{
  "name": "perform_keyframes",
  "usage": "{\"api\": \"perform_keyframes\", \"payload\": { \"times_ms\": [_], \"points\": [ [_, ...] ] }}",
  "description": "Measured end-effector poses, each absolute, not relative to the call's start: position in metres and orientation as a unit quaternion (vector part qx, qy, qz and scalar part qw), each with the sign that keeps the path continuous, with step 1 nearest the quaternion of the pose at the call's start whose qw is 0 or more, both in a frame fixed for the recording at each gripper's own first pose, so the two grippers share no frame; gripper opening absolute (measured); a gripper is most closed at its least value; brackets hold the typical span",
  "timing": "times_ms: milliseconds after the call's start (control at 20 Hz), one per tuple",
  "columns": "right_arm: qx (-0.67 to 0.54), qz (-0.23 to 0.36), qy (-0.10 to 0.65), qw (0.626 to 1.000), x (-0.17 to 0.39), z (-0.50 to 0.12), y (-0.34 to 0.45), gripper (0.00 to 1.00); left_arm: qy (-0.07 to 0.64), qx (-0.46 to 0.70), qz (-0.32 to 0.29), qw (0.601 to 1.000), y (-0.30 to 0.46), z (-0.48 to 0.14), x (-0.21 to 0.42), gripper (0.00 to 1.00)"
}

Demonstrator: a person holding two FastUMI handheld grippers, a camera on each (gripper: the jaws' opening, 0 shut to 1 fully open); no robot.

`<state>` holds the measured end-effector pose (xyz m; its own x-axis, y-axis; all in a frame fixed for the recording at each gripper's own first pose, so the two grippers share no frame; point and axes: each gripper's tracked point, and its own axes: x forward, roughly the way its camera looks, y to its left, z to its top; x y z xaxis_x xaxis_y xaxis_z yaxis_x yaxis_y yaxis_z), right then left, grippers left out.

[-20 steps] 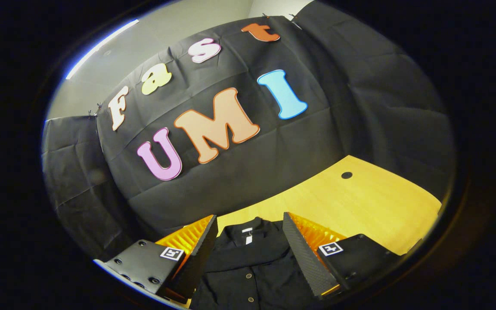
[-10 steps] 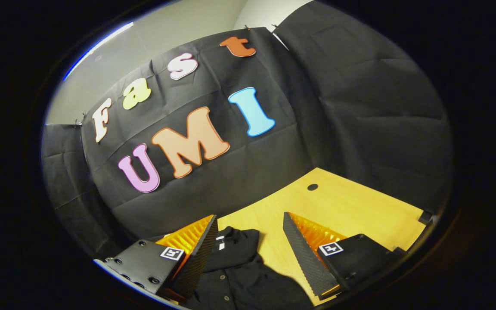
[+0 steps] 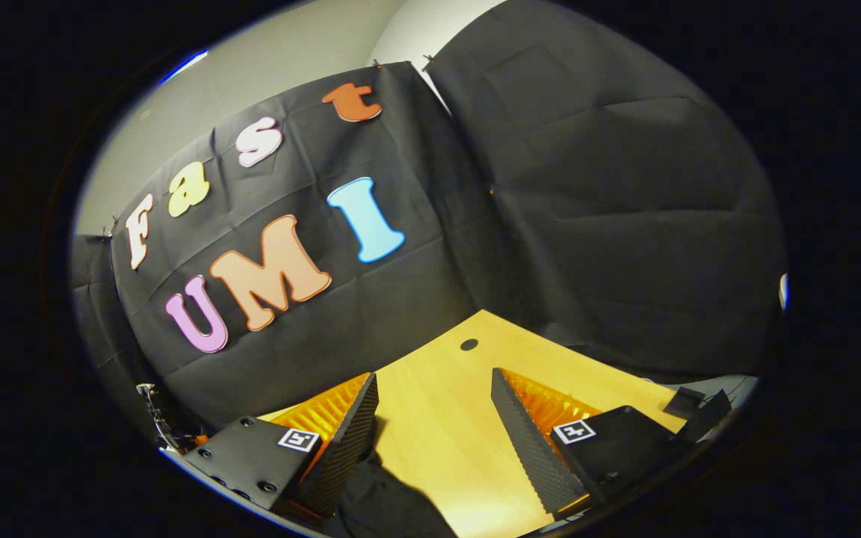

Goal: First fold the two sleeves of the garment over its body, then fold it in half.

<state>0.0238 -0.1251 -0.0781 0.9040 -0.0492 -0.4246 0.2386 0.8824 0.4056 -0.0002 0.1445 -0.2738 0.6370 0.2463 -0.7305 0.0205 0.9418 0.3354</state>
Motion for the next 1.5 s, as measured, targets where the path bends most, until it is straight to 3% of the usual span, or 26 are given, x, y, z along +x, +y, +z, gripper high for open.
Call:
{"api": "perform_keyframes", "payload": {
  "times_ms": [250,500,650,700,850,1000,1250,1500],
  "points": [
    [0.251,-0.098,0.21,0.94,0.016,-0.089,-0.189,0.97,0.421,0.214,-0.092,0.877,-0.036,-0.331,0.048,0.0],
    [0.254,-0.118,0.208,0.937,-0.002,-0.093,-0.223,0.98,0.45,0.177,-0.156,0.861,-0.163,-0.398,0.036,0.0],
    [0.25,-0.129,0.214,0.936,-0.016,-0.096,-0.237,0.97,0.478,0.121,-0.175,0.852,-0.211,-0.416,0.005,1.0],
    [0.252,-0.129,0.215,0.935,-0.018,-0.097,-0.239,0.98,0.475,0.108,-0.177,0.855,-0.219,-0.412,0.002,0.95],
    [0.251,-0.112,0.224,0.935,-0.016,-0.109,-0.232,0.98,0.44,0.091,-0.166,0.878,-0.218,-0.379,0.001,0.95],
    [0.239,-0.072,0.254,0.934,-0.006,-0.127,-0.212,0.97,0.399,0.097,-0.137,0.901,-0.169,-0.327,-0.006,0.95],
    [0.198,0.066,0.328,0.921,0.013,-0.166,-0.134,0.98,0.365,0.151,-0.043,0.918,-0.038,-0.233,-0.067,0.94],
    [0.095,0.233,0.404,0.88,-0.008,-0.217,-0.038,0.98,0.451,0.155,-0.009,0.879,0.024,-0.232,-0.206,0.94]
  ]
}}
